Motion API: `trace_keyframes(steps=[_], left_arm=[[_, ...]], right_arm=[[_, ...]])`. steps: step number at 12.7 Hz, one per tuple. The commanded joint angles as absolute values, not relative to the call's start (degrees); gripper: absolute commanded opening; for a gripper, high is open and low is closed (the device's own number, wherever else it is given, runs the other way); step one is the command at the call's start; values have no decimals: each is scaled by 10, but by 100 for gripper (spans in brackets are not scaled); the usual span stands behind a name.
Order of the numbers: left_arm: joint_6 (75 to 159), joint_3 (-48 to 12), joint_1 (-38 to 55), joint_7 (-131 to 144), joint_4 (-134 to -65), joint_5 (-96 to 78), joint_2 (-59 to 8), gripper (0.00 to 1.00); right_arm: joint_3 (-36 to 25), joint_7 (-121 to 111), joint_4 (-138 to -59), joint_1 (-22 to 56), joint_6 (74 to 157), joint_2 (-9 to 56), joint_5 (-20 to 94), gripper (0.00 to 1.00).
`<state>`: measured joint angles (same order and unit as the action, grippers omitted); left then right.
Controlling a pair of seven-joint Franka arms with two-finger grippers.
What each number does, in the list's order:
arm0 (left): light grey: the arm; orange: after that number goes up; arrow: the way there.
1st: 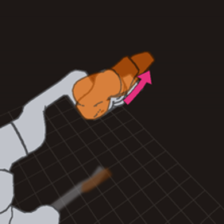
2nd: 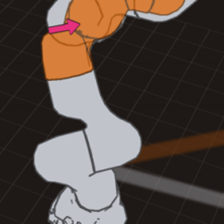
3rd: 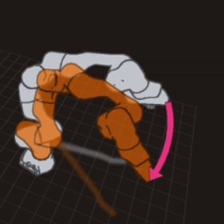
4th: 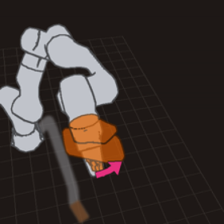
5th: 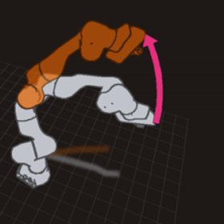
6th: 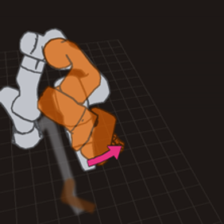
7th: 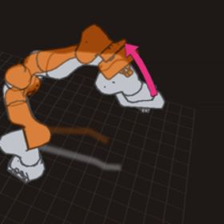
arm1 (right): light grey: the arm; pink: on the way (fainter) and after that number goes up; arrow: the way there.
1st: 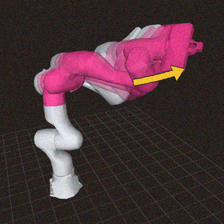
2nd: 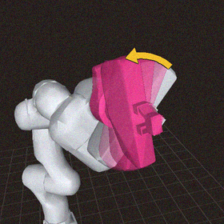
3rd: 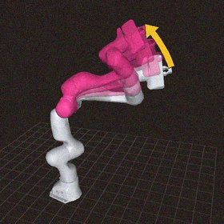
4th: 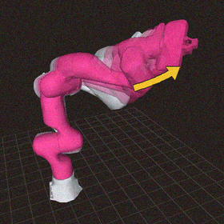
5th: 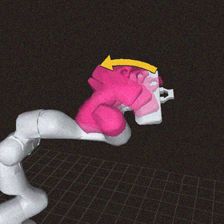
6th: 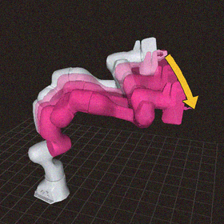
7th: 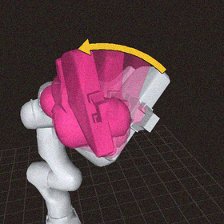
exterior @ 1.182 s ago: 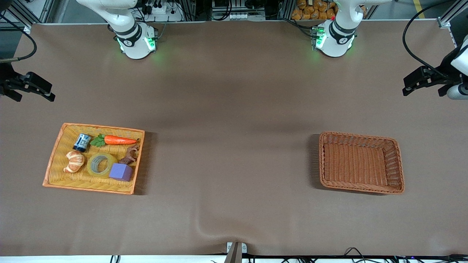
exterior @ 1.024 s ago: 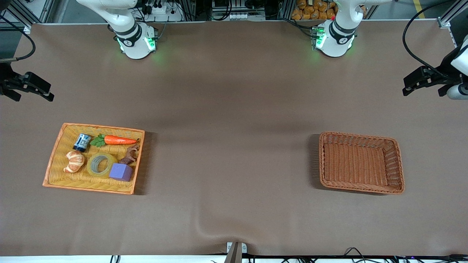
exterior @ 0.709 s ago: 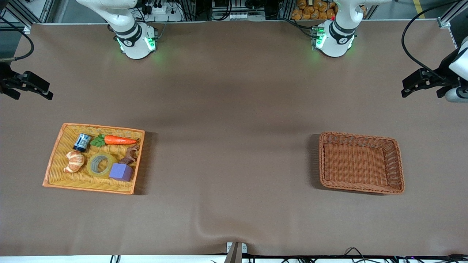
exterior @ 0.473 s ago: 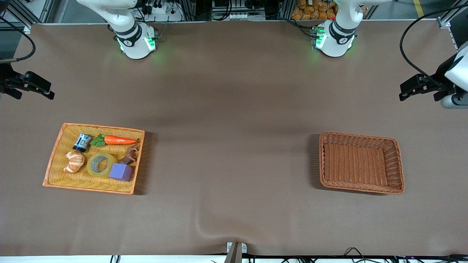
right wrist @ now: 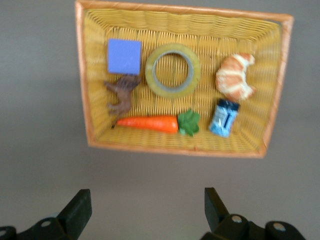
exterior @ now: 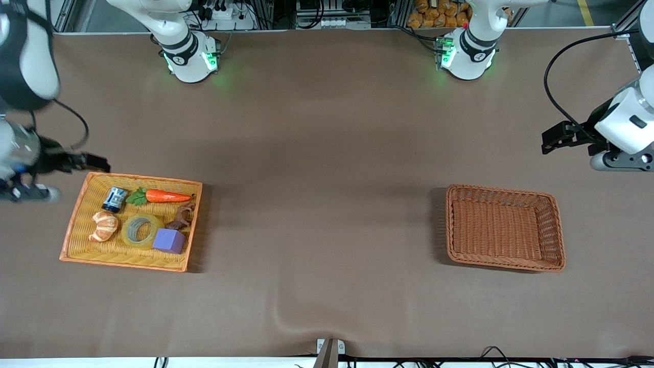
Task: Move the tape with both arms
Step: 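Lower the right gripper onto the tape roll and close on its rim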
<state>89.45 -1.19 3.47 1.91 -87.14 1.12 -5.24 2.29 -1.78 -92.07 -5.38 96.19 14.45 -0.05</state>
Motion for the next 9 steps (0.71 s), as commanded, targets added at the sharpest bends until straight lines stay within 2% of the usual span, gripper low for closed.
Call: trace_keyframes(steps=[1,5,7,9], left_arm=[[894,-11,36,25,-860,8,-55,100],[903,-11,49,25,-860,12,-71,100],[904,-11,58,26,-864,13,-73,100],[904,-11,60,28,-866,13,-74,100]], right_arm=[[31,-26,-883,-70,1035,229,-3,100],[30,-38,-883,-83,1169,340,-18,100],[29,-45,-884,-89,1189,381,-32,100],[29,-47,-885,-104,1200,395,-30,100]])
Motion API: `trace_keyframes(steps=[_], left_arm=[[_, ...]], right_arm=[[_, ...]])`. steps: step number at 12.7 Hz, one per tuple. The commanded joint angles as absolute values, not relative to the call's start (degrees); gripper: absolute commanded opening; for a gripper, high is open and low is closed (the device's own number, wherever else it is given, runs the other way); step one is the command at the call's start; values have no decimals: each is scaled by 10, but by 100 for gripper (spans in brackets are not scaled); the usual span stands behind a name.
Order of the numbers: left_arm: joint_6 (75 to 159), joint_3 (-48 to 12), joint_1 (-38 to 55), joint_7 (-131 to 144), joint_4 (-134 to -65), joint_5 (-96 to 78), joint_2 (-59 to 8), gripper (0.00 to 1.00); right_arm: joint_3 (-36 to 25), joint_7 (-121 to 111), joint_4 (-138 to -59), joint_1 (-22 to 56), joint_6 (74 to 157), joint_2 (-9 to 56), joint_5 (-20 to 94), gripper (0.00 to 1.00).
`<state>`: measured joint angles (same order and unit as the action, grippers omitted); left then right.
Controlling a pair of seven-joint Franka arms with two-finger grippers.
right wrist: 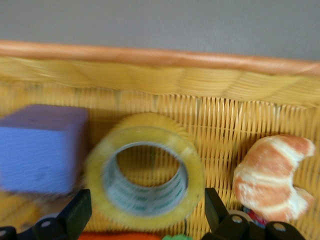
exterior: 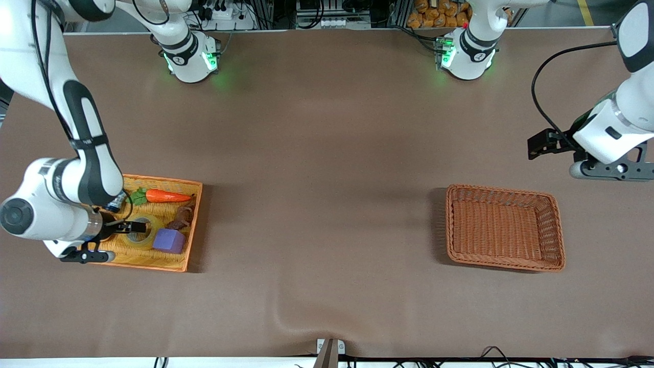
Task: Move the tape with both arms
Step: 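Lower the right gripper onto the tape roll and close on its rim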
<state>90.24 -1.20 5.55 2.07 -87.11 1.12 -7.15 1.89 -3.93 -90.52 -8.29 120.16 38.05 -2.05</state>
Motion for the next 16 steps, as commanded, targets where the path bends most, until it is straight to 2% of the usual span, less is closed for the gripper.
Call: trace_keyframes(steps=[1,6,7,9,10,16], left_arm=[[904,-11,60,29,-866,12,-75,100],[904,-11,61,30,-865,12,-77,100],[904,-11,61,30,-865,11,-77,100],[904,-11,61,30,-865,11,-77,100],[904,-11,61,30,-865,11,-77,100],[908,-11,62,30,-865,10,-78,100]], right_arm=[[29,-50,-887,-105,1209,399,-30,100],[29,-60,-896,-111,1215,417,-30,100],[29,-62,-896,-110,1215,416,-30,89],[29,-82,-896,-110,1215,416,-31,6],[29,-82,-896,-110,1216,416,-31,0],[29,-84,-889,-108,1214,403,-31,0]])
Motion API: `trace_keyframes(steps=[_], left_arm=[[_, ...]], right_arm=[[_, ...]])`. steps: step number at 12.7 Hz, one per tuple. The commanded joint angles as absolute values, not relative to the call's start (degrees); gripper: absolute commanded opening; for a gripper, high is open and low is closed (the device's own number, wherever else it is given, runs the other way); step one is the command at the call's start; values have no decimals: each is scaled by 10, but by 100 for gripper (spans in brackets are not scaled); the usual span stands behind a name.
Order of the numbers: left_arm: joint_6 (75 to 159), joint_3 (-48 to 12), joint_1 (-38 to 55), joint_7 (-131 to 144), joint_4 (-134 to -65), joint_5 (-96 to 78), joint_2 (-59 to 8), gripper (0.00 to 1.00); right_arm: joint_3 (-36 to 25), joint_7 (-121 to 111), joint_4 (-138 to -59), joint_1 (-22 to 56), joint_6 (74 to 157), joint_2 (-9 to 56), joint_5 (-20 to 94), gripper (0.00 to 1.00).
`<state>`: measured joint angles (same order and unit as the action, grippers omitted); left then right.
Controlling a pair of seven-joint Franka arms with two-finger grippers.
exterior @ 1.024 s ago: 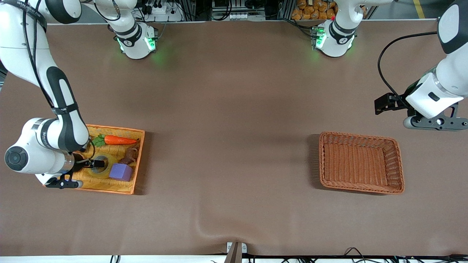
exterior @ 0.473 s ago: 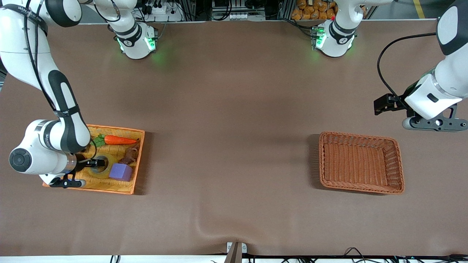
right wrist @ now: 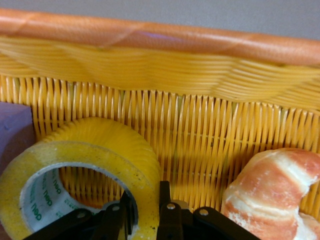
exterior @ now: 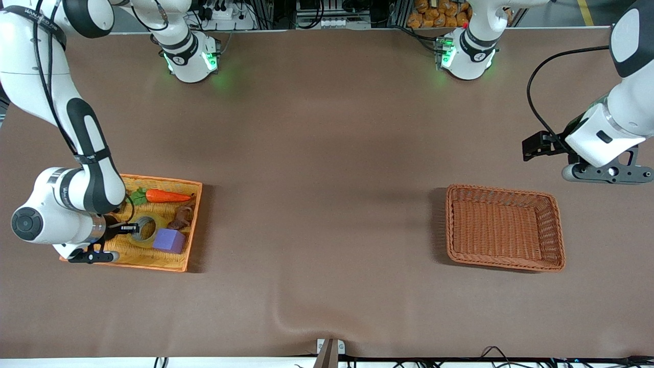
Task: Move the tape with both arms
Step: 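Lower the right gripper onto the tape roll and close on its rim, then lift the tape roll with the right gripper toward the table middle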
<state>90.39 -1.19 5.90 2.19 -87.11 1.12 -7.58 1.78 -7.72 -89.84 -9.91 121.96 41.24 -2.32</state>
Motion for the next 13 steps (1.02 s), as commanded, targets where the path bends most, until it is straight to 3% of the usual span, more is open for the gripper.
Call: trace_keyframes(steps=[1,7,10,13], left_arm=[[908,-11,62,30,-865,10,-79,100],[910,-11,60,28,-860,7,-70,100],[897,-8,50,22,-842,-23,-49,100],[884,-6,51,25,-826,-29,-53,100]], right_arm=[[30,-91,-889,-108,1209,394,-31,0],[41,-117,-865,-94,1130,314,-21,0],[43,-111,-806,-48,1041,308,-19,0],[44,-50,-796,10,1024,310,-18,0]])
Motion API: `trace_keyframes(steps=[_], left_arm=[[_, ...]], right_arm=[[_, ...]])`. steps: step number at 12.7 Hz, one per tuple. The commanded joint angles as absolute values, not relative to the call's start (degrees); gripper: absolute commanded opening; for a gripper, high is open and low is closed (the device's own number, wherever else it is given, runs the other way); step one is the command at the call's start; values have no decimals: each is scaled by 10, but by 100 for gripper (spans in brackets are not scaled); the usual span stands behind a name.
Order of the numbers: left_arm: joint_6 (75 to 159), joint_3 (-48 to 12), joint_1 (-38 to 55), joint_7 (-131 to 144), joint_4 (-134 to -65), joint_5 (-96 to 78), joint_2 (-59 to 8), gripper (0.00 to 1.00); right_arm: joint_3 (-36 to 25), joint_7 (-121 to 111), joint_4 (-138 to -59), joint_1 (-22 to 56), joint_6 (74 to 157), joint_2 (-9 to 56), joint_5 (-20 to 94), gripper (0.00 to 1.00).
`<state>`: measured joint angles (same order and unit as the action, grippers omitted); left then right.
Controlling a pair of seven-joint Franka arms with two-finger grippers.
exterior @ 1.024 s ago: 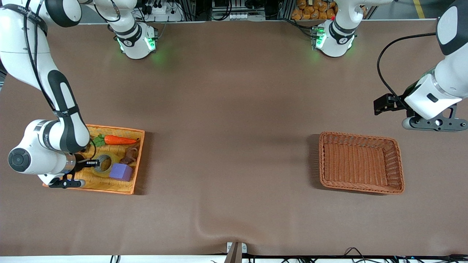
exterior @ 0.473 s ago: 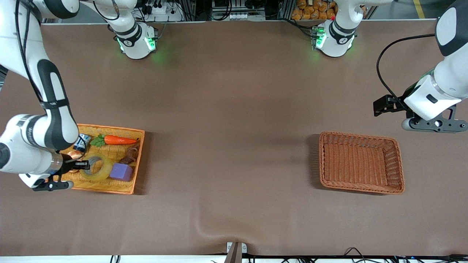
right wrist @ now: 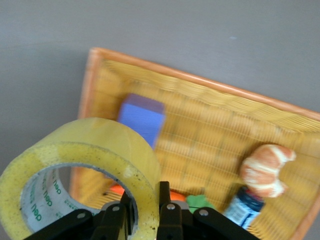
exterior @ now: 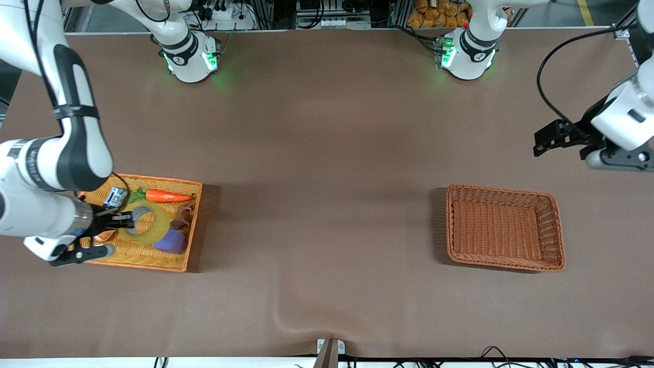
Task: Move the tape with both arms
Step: 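Lift the tape roll with the right gripper toward the table middle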
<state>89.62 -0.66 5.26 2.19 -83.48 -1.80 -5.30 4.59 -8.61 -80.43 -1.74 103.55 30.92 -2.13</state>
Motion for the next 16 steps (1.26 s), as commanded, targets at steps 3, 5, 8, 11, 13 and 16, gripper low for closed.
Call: trace_keyframes(steps=[3,5,8,11,13,16], left_arm=[[884,-9,59,27,-826,-27,-54,100],[885,-10,62,28,-824,-28,-55,100],[885,-11,62,22,-825,-28,-55,100],[875,-19,57,24,-825,-42,-52,100],[875,-21,60,26,-828,-36,-55,100],[875,-34,62,31,-830,-36,-62,100]], right_arm=[[42,37,-800,73,1022,324,10,0],[42,144,-800,126,1029,345,33,0],[42,230,-801,177,1041,361,63,0],[41,288,-801,215,1083,399,120,0],[41,352,-802,246,1143,426,125,0],[41,464,-802,314,1180,445,121,0]])
